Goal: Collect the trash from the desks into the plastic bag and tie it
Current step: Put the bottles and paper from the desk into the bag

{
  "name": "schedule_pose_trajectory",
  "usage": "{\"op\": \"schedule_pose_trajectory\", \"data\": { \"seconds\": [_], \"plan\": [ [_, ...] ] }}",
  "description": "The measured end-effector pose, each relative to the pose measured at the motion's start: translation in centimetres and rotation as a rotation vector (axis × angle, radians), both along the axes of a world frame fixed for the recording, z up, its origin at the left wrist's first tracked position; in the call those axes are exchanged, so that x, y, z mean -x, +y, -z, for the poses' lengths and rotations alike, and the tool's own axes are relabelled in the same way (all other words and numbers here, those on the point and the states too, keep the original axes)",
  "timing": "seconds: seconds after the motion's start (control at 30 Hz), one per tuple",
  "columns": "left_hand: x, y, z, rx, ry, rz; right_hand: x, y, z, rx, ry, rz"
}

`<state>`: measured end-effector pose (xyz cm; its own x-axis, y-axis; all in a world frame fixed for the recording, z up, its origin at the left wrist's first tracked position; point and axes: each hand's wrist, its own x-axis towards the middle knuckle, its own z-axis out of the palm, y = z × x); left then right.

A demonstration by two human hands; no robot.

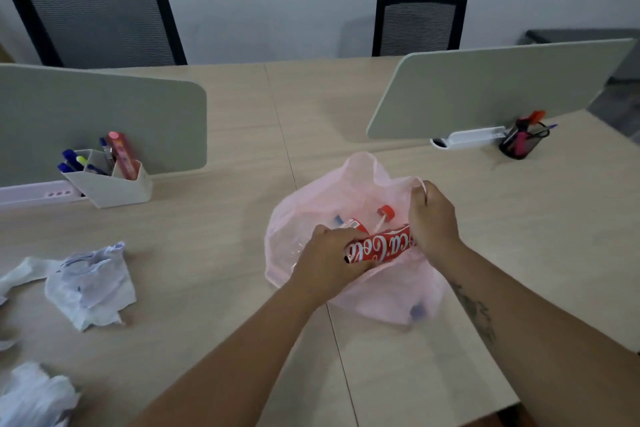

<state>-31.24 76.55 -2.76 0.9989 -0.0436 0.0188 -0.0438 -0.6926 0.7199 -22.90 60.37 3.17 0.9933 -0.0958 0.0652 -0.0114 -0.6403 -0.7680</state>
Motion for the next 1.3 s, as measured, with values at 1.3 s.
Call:
{"op": "schedule_pose_trajectory", "data": {
  "seconds": [1.3],
  "plan": [
    [26.4, 20.6, 5.0, -0.325, 0.818, -1.292, 8.4, 19.3, 3.3, -0.035, 0.160, -0.825]
  ]
}}
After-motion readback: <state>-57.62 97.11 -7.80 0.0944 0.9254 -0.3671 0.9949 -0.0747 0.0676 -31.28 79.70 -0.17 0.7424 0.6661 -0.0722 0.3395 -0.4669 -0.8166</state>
